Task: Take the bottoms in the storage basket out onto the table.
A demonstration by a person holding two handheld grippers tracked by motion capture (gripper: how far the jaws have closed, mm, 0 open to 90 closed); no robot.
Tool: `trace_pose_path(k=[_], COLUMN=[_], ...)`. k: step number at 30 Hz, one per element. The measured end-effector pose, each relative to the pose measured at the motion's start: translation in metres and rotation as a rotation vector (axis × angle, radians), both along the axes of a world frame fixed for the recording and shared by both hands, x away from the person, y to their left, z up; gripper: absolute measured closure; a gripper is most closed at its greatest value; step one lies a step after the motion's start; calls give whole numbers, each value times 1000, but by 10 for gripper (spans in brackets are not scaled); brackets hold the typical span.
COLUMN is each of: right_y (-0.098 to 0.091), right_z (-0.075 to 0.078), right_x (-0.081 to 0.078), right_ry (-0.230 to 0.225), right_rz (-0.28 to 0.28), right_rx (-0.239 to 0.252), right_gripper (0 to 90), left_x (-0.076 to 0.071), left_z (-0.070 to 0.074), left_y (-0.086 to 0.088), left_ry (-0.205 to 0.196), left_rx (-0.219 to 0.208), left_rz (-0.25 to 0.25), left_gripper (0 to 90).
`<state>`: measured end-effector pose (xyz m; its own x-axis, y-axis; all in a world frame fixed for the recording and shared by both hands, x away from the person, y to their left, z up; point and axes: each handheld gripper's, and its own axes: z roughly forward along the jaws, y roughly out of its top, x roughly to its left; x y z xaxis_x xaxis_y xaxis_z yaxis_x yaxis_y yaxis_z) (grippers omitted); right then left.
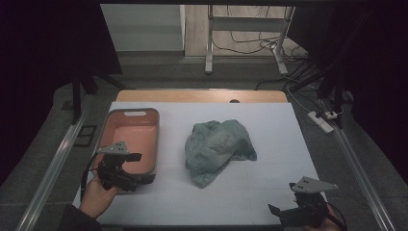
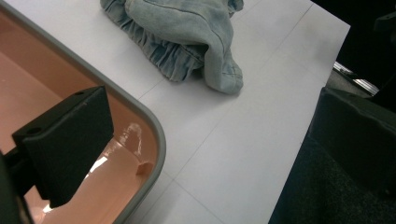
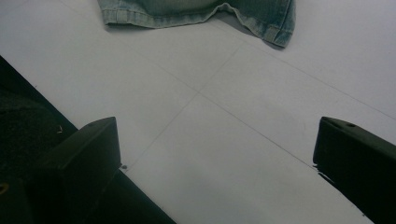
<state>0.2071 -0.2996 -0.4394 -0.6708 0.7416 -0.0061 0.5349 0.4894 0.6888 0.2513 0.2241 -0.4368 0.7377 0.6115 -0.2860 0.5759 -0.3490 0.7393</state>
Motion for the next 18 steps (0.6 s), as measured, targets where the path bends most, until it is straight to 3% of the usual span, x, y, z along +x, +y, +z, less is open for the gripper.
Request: trace_pose_path(k=[12, 18], right_y=[0, 1], right_z=[0, 0], right_x=[0, 0], right_ry=[-1, -1], right_rz=[1, 1], right_rx=[-2, -3], right_gripper=[7, 7], left_x=[-11, -17], left_z=[-7, -10], left_y=[13, 21], left_ry=[-8, 4], left_rx=[6, -16], left_rz=[39, 58], left_gripper=[0, 0])
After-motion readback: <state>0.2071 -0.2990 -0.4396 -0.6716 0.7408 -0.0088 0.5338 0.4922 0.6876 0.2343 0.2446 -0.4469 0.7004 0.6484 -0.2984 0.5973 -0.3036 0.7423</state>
